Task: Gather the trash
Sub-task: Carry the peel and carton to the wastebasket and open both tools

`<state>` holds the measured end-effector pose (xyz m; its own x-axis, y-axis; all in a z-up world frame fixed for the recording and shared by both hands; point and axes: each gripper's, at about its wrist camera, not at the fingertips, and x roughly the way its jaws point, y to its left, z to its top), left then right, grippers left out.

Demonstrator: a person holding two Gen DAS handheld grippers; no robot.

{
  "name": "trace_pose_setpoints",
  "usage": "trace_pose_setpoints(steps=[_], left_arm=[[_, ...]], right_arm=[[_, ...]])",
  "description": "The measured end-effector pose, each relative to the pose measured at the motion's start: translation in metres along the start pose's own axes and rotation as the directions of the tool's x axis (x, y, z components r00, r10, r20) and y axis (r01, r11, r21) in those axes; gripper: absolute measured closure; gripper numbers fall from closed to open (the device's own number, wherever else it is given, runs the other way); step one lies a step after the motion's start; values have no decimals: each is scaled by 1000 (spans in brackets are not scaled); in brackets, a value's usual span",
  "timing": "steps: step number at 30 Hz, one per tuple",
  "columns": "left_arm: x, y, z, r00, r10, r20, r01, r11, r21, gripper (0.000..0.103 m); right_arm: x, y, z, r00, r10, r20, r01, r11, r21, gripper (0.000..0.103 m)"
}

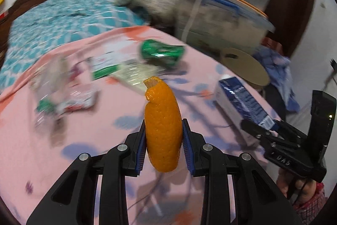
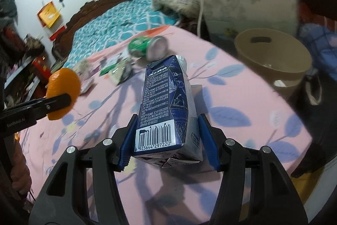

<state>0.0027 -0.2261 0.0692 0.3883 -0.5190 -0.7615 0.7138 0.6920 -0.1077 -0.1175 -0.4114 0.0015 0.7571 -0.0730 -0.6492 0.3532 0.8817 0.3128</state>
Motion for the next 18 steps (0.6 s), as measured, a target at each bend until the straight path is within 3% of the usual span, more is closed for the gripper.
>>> trace_pose_setpoints(steps=[10, 18], left_arm=[[67, -71, 56, 987, -139, -86, 148, 982, 118, 74], [119, -128, 100, 965, -223, -135, 244, 955, 167, 74]], right_arm=[[6, -62, 24, 998, -33, 50, 24, 988, 153, 44], [4, -120, 45, 993, -55, 103, 22, 955, 296, 44]])
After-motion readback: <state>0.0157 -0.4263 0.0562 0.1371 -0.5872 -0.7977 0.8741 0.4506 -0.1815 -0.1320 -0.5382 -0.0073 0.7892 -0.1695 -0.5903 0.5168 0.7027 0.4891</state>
